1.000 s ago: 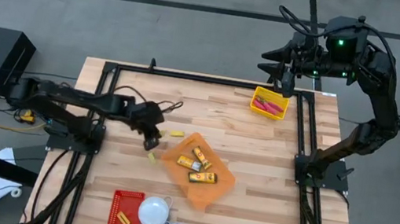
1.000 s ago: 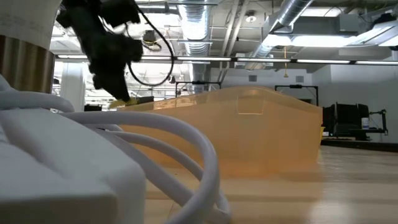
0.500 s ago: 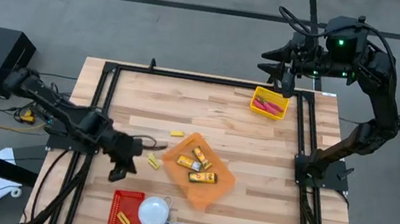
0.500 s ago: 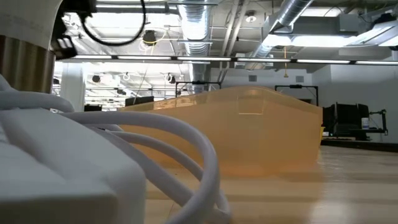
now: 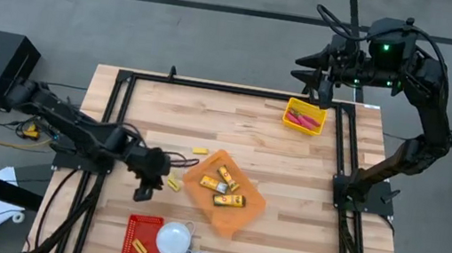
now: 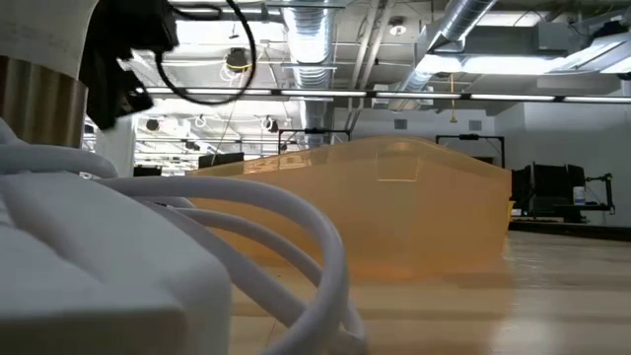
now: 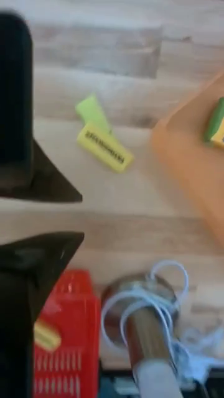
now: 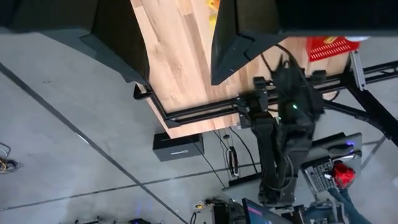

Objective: Pick & Place School Supplies
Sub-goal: Put the yellow eraser into the red bin

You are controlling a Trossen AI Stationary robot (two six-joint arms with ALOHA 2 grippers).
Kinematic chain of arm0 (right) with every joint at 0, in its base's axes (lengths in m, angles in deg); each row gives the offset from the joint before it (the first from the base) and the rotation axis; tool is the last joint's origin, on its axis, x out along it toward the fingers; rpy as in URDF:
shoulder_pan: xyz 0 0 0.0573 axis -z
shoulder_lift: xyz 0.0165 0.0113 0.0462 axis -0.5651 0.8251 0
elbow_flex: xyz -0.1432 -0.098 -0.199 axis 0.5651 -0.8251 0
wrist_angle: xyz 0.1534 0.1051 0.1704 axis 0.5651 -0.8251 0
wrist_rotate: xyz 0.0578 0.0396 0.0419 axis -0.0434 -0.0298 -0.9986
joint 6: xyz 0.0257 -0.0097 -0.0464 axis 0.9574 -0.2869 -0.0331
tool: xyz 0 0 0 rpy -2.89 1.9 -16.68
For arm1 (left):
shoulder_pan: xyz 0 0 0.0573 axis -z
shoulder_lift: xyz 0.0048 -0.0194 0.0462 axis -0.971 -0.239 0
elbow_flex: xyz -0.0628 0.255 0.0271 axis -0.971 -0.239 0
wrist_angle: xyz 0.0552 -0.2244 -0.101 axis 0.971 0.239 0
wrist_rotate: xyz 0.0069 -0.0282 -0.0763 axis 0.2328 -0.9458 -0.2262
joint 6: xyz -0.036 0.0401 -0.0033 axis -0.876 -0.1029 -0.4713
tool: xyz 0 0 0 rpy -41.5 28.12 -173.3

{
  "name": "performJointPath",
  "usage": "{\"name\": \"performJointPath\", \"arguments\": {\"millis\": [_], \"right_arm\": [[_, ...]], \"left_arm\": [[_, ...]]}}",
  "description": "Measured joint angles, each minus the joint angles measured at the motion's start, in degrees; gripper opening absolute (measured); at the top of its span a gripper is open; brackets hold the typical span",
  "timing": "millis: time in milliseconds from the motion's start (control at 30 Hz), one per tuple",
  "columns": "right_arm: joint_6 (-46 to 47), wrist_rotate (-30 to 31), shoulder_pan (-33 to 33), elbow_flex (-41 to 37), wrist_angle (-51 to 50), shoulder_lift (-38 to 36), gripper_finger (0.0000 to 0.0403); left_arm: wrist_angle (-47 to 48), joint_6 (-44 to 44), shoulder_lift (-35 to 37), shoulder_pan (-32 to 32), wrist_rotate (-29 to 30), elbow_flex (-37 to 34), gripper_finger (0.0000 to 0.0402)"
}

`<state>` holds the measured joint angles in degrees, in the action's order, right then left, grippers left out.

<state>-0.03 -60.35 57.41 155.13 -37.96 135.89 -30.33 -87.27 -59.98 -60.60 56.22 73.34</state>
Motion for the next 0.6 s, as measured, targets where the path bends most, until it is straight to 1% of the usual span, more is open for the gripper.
{"name": "performJointPath", "arguments": {"millis": [200,300,367,433,500,600], "right_arm": [[0.8,-1.4,0.0,0.0,0.0,0.0,0.0163],[0.8,-1.4,0.0,0.0,-0.1,0.0,0.0163],[0.7,-1.4,0.0,0.0,-0.1,0.0,0.0163],[0.6,-1.4,0.0,0.0,-0.1,0.0,0.0163],[0.6,-1.4,0.0,0.0,-0.1,0.0,0.0163],[0.2,-1.4,0.0,0.0,-0.1,0.0,0.0163]], "left_arm": [[-0.3,10.9,-5.4,-4.2,-0.3,0.0,0.019],[-0.1,15.9,-8.2,-4.7,-0.5,0.0,0.0228],[-0.3,19.0,-10.3,-4.7,-0.6,0.0,0.0242],[-0.1,21.5,-12.2,-4.7,-0.6,0.0,0.0245],[-0.3,23.5,-13.9,-4.7,-0.1,0.0,0.0241],[-0.4,25.4,-15.3,-4.7,3.4,0.0,0.023]]}}
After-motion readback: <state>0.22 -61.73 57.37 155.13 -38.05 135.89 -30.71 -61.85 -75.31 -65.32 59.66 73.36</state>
